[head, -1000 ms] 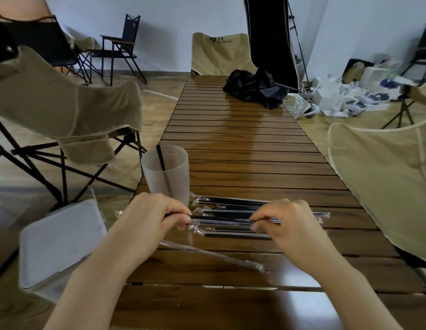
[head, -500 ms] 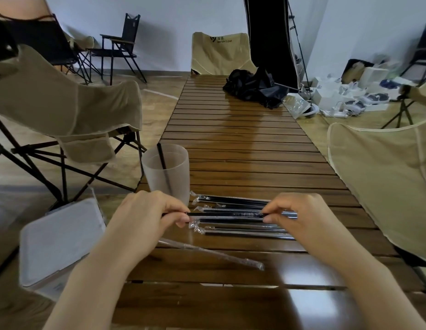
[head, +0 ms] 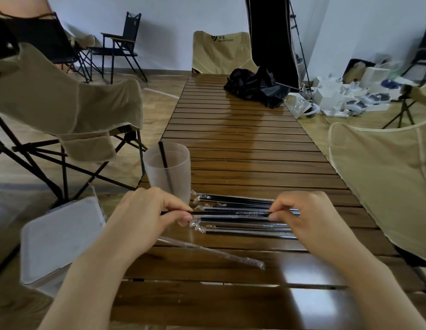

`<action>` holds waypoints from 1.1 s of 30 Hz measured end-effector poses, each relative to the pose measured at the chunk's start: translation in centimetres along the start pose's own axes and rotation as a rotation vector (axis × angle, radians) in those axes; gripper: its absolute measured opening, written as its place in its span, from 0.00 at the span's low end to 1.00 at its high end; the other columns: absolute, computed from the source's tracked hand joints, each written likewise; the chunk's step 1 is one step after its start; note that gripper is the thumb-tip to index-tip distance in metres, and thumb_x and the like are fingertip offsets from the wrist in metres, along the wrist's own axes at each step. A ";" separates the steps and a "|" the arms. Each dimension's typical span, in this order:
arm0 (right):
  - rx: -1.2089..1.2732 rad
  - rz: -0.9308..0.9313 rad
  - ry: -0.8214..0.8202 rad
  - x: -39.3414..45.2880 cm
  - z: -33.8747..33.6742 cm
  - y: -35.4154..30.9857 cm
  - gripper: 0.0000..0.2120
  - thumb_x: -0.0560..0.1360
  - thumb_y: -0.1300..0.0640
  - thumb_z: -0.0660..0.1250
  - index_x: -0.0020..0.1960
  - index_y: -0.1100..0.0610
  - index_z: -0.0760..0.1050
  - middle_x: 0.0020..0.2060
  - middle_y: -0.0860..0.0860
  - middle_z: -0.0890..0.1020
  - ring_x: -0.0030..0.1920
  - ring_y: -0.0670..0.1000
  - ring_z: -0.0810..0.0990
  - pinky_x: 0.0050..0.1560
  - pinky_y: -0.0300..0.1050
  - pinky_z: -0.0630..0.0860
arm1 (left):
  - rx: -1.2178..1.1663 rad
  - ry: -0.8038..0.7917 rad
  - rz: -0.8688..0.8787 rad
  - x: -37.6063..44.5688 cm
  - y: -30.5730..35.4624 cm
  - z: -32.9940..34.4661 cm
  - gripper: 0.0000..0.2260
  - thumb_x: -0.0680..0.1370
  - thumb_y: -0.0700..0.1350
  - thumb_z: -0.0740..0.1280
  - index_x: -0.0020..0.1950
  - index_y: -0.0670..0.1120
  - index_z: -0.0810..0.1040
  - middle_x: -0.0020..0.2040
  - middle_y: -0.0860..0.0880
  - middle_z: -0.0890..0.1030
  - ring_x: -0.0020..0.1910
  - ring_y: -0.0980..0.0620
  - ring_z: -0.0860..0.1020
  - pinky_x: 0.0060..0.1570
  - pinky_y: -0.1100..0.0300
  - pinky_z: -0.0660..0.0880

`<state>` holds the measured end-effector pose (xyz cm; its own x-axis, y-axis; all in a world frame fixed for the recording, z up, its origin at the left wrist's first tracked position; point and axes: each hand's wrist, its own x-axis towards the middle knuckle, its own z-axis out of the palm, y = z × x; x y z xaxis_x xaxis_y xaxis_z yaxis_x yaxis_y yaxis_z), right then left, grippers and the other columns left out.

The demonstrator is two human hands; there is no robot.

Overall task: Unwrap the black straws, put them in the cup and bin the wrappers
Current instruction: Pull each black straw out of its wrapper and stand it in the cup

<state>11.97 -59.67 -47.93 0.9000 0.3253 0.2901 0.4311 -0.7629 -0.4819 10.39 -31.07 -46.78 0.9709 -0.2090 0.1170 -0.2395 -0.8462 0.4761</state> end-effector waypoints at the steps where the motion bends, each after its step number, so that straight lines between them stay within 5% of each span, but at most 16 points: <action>1: -0.001 -0.003 0.002 0.0 0.0 0.0 0.13 0.71 0.59 0.72 0.35 0.43 0.76 0.31 0.41 0.80 0.40 0.40 0.78 0.38 0.26 0.69 | -0.003 -0.001 -0.001 0.0 0.0 0.0 0.04 0.73 0.56 0.69 0.45 0.65 0.82 0.35 0.67 0.81 0.42 0.72 0.77 0.39 0.76 0.68; 10: -0.048 0.040 0.022 -0.3 -0.8 1.7 0.11 0.70 0.61 0.72 0.34 0.46 0.78 0.30 0.42 0.80 0.39 0.41 0.78 0.40 0.27 0.70 | 0.013 0.005 -0.042 -0.2 -0.8 -0.3 0.04 0.73 0.54 0.70 0.45 0.62 0.84 0.29 0.71 0.77 0.36 0.73 0.75 0.35 0.72 0.66; 13: -0.066 0.061 0.022 -0.5 -1.4 2.3 0.10 0.70 0.61 0.73 0.34 0.48 0.79 0.29 0.42 0.80 0.40 0.39 0.78 0.40 0.24 0.68 | 0.061 0.020 -0.075 -0.3 -1.3 -0.7 0.03 0.73 0.56 0.70 0.43 0.65 0.82 0.36 0.68 0.81 0.40 0.68 0.78 0.46 0.66 0.75; 18: -0.076 0.122 0.042 -0.9 -2.0 3.5 0.12 0.68 0.62 0.74 0.32 0.47 0.78 0.32 0.40 0.80 0.38 0.41 0.78 0.38 0.27 0.69 | 0.198 0.039 -0.137 -0.6 -1.7 -1.2 0.06 0.74 0.59 0.68 0.50 0.68 0.80 0.45 0.67 0.82 0.46 0.68 0.76 0.53 0.64 0.74; 23: -0.033 0.099 0.016 -0.6 -1.6 2.8 0.12 0.69 0.62 0.73 0.33 0.47 0.78 0.28 0.41 0.80 0.39 0.37 0.77 0.39 0.23 0.67 | 0.144 0.000 -0.061 -0.3 1.2 0.3 0.17 0.71 0.65 0.63 0.59 0.67 0.76 0.57 0.64 0.80 0.61 0.60 0.75 0.66 0.47 0.70; 29: 0.013 0.060 -0.056 0.1 -0.1 1.3 0.14 0.71 0.60 0.72 0.36 0.41 0.75 0.33 0.39 0.80 0.41 0.38 0.78 0.40 0.25 0.69 | 0.126 0.037 0.158 0.5 4.9 2.0 0.11 0.78 0.58 0.63 0.58 0.61 0.80 0.53 0.62 0.83 0.55 0.65 0.77 0.64 0.58 0.70; 33: -0.031 0.022 -0.079 0.2 0.6 0.7 0.10 0.72 0.55 0.71 0.41 0.39 0.77 0.38 0.38 0.79 0.42 0.40 0.77 0.44 0.38 0.72 | 0.116 0.038 0.183 0.5 4.8 2.4 0.11 0.78 0.56 0.63 0.58 0.59 0.81 0.52 0.60 0.83 0.53 0.64 0.78 0.61 0.61 0.72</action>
<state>12.45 -59.83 -48.73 0.9122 0.3501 0.2130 0.4098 -0.7871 -0.4610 9.75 -36.45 -46.51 0.9100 -0.3473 0.2264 -0.4080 -0.8472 0.3404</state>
